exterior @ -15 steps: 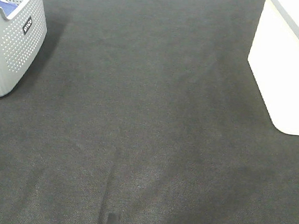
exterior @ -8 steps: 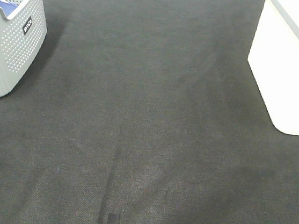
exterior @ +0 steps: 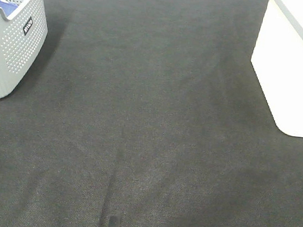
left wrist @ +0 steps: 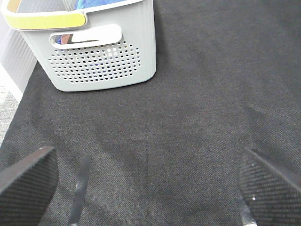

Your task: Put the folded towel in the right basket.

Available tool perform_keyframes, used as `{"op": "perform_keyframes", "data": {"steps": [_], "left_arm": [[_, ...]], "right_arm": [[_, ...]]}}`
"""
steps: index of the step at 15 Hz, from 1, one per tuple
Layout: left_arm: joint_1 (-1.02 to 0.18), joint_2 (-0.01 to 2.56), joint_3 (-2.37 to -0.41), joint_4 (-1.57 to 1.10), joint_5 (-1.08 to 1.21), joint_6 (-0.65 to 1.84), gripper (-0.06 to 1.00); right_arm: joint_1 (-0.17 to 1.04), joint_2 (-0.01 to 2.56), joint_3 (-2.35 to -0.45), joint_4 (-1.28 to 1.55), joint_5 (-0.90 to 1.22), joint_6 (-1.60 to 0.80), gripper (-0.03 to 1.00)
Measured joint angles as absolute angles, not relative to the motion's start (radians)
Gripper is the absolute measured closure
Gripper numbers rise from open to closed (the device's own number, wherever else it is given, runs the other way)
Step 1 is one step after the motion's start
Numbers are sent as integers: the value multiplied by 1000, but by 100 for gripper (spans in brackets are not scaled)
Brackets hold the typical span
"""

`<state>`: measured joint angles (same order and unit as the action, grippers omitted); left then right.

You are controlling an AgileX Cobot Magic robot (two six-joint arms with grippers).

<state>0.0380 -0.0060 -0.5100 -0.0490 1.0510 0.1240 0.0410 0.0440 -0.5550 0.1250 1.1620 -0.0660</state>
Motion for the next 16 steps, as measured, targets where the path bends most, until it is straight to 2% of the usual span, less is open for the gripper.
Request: {"op": "perform_keyframes", "data": {"steps": [16], "left_arm": [[38, -6, -510, -49, 1051, 124, -2]], "right_arm": [[43, -5, -537, 103, 1098, -92, -1]]}}
